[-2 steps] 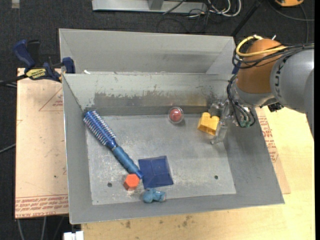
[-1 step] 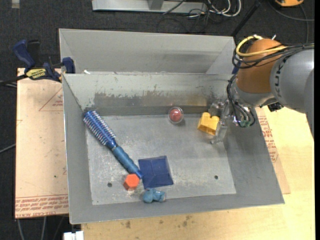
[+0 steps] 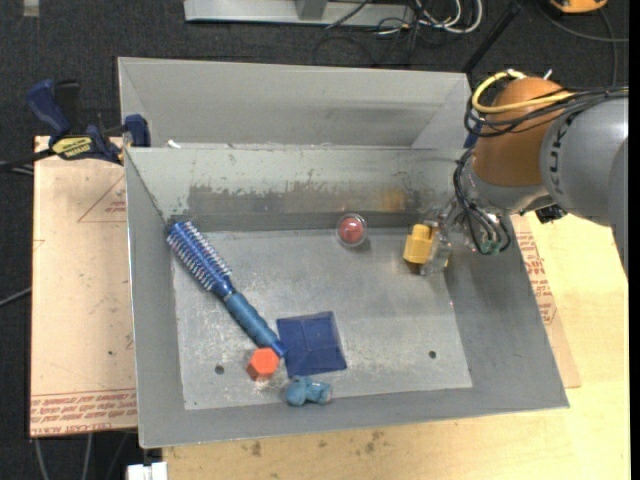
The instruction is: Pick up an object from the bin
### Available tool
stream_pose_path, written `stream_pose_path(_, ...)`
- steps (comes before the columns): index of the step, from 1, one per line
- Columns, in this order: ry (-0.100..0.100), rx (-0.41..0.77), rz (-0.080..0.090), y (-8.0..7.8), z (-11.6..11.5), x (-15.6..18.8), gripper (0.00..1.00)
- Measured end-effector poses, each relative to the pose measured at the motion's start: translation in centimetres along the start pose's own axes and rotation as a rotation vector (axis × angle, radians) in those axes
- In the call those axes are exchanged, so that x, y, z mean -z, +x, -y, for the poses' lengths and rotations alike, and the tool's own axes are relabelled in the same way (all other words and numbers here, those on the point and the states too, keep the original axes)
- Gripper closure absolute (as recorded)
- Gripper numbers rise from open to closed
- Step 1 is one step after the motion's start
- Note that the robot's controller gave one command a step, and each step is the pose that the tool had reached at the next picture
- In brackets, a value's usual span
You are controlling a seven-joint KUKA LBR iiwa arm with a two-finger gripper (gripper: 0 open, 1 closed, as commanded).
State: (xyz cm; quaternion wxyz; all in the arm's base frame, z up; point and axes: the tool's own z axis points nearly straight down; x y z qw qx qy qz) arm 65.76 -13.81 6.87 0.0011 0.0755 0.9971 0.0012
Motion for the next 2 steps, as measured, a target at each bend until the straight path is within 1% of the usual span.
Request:
stream_pose_path(1, 0.001, 0.0, 0.006, -0.1, 0.0, 4.4, 1.0)
stream_pose_path(2, 0.002, 0.001, 0.005, -0.3, 0.0, 6.7, 1.0)
